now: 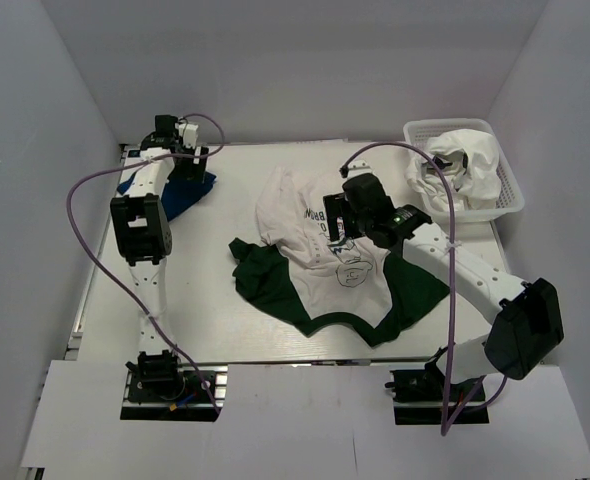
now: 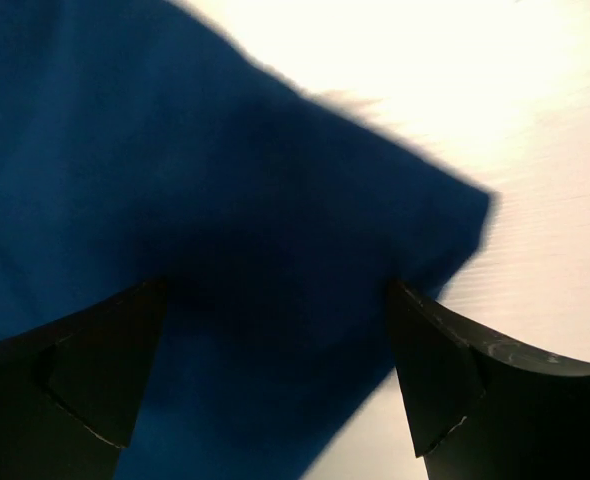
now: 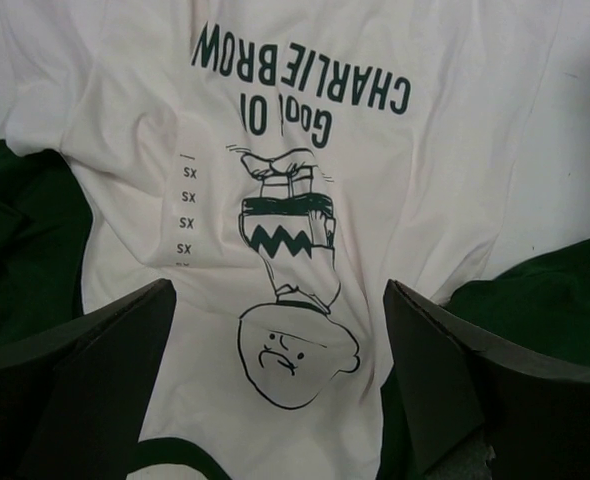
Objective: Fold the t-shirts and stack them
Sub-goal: Flatten out the tshirt
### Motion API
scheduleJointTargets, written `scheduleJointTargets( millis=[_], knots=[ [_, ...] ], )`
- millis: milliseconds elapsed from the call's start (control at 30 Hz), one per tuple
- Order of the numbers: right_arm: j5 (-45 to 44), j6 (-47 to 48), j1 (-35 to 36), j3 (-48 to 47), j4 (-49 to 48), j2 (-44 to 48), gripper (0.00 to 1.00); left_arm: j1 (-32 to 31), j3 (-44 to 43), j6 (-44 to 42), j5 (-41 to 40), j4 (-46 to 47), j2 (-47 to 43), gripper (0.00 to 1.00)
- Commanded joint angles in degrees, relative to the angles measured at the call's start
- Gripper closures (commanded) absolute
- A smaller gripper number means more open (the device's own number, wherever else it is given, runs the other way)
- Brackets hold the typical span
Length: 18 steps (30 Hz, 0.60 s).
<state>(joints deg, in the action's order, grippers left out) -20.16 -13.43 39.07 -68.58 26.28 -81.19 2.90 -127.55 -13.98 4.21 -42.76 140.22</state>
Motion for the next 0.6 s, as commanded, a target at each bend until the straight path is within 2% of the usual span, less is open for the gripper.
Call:
scheduleJointTargets(
  millis=[0, 200, 300, 400, 567],
  knots=[
    [0.04, 1.39, -0.39, -2.53, 0.88, -0.11, 0.10, 0.62, 1.32, -4.30, -3.42, -2.42, 1.19, 0.00],
    [0.12, 1.65, -0.75, -3.93, 1.22, -2.21, 0.10, 0.62, 2.04, -5.62, -0.78, -0.66, 1.81, 0.00],
    [0.30, 0.87, -0.84, -4.72, 2.19, -2.92, 0.10, 0.62, 0.90, -3.35, -1.65, 0.66, 3.91, 0.00],
    [-0.05, 0.25, -1.19, -4.46, 2.55, -2.92, 0.10, 0.62, -1.39, 3.59, -4.98, 1.80, 6.20, 0.00],
    [-0.75, -0.28, -1.71, -4.72, 2.72, -2.84, 0.10, 0.62, -5.07, 20.63, -8.77, 3.30, 9.10, 0.00]
  ],
)
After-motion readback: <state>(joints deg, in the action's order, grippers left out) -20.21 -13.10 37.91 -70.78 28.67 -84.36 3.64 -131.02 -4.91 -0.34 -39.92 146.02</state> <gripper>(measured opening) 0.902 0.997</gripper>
